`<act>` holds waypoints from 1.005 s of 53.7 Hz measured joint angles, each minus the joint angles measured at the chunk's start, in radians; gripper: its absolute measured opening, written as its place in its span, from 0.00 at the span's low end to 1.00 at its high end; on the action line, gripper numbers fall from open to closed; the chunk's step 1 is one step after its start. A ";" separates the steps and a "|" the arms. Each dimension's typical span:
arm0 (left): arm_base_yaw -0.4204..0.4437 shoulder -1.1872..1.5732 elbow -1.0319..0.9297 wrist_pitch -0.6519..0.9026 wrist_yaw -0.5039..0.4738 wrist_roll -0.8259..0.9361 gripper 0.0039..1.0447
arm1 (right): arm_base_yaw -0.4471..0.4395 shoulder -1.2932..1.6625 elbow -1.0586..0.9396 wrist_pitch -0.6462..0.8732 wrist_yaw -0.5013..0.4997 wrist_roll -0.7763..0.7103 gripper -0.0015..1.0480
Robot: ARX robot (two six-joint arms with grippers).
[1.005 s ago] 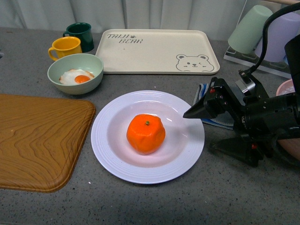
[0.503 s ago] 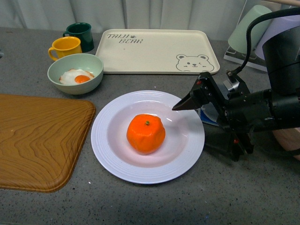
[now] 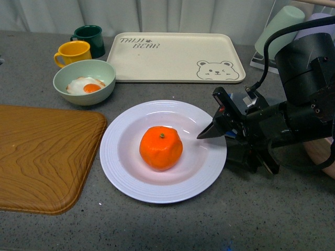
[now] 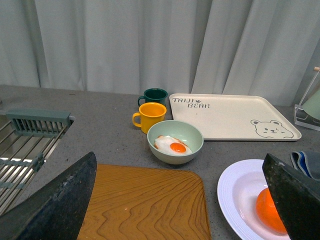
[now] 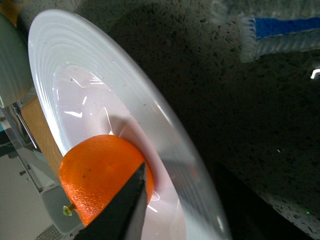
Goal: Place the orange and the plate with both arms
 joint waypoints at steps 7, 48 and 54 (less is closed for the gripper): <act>0.000 0.000 0.000 0.000 0.000 0.000 0.94 | 0.000 0.004 0.000 -0.032 -0.006 -0.022 0.18; 0.000 0.000 0.000 0.000 0.000 0.000 0.94 | -0.014 -0.065 -0.119 0.228 -0.071 -0.042 0.02; 0.000 0.000 0.000 0.000 0.000 0.000 0.94 | -0.027 -0.077 -0.137 0.276 -0.063 -0.023 0.02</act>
